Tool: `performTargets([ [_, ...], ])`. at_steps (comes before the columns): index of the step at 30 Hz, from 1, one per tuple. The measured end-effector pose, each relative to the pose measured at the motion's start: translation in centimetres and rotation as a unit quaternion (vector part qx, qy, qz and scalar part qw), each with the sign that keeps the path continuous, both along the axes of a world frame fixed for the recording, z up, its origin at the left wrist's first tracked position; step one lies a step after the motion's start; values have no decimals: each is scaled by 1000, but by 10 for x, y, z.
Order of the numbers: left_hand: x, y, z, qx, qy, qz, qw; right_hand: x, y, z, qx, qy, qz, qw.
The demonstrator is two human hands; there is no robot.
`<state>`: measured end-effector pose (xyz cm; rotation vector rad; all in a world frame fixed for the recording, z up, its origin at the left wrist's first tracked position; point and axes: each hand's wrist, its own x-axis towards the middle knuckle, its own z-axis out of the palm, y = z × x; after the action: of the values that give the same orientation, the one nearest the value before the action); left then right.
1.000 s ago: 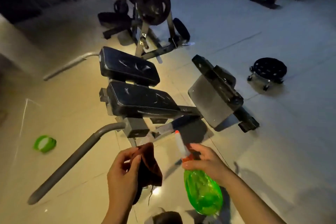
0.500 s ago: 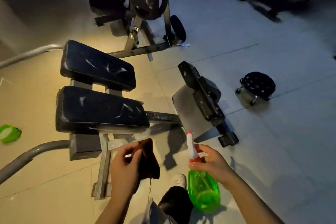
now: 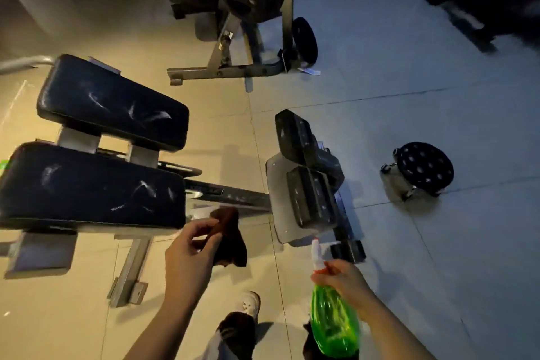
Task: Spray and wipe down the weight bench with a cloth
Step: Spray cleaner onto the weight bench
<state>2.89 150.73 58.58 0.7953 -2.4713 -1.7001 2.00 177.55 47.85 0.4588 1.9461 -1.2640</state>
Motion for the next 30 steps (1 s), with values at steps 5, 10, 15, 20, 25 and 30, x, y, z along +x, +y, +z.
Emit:
performTargets([
  [5, 34, 55, 6, 24, -26, 158, 987, -34, 49, -5, -83, -13, 67, 994],
  [10, 64, 98, 0, 19, -24, 245, 969, -60, 65, -2, -97, 19, 156, 983],
  [15, 91, 115, -6, 9, -31, 300, 953, -63, 57, -12, -49, 40, 208, 976],
  [20, 117, 121, -22, 31, -26, 340, 939, -60, 43, -10, -69, 34, 220, 972],
  [25, 148, 115, -70, 51, -55, 363, 929, -53, 12, -29, -97, 25, 226, 969],
  [30, 162, 100, -155, 76, -77, 398, 911, -44, -28, -97, -135, -11, 233, 963],
])
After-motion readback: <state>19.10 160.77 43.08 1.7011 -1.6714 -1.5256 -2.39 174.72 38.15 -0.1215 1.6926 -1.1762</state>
